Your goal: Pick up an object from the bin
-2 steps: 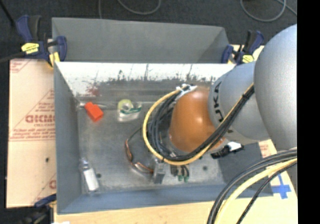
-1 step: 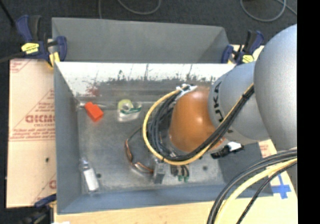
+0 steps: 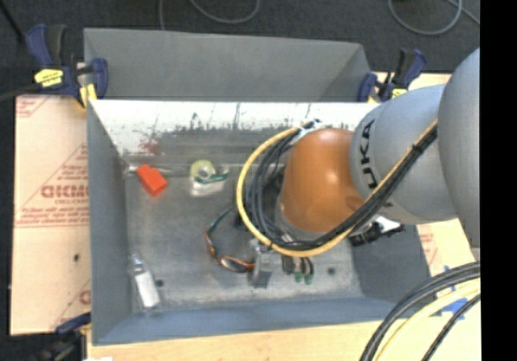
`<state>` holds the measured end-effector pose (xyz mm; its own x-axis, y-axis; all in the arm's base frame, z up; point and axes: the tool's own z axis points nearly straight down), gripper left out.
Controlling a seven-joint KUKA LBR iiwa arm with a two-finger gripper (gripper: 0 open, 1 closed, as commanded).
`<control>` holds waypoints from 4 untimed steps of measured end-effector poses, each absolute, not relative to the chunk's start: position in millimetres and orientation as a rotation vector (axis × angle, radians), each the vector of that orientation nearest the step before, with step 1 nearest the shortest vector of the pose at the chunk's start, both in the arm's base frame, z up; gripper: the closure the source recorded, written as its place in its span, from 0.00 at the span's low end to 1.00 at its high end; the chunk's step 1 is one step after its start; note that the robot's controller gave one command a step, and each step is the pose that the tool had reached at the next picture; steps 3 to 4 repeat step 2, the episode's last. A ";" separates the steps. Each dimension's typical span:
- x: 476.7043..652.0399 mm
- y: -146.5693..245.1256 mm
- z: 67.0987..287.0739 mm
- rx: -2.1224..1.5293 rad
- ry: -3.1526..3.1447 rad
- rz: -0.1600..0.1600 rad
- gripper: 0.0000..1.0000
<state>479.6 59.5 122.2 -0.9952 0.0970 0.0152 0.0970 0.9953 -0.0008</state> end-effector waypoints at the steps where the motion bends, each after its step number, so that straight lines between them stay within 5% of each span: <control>1: 483.6 59.6 174.3 -0.154 -3.134 -0.003 1.00; 2: 486.2 64.5 237.7 -0.149 -3.122 0.001 1.00; 4: 486.2 64.5 237.7 -0.149 -3.122 0.001 1.00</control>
Offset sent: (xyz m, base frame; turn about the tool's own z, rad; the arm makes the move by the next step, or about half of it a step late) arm 0.0089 0.0087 0.1432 0.0013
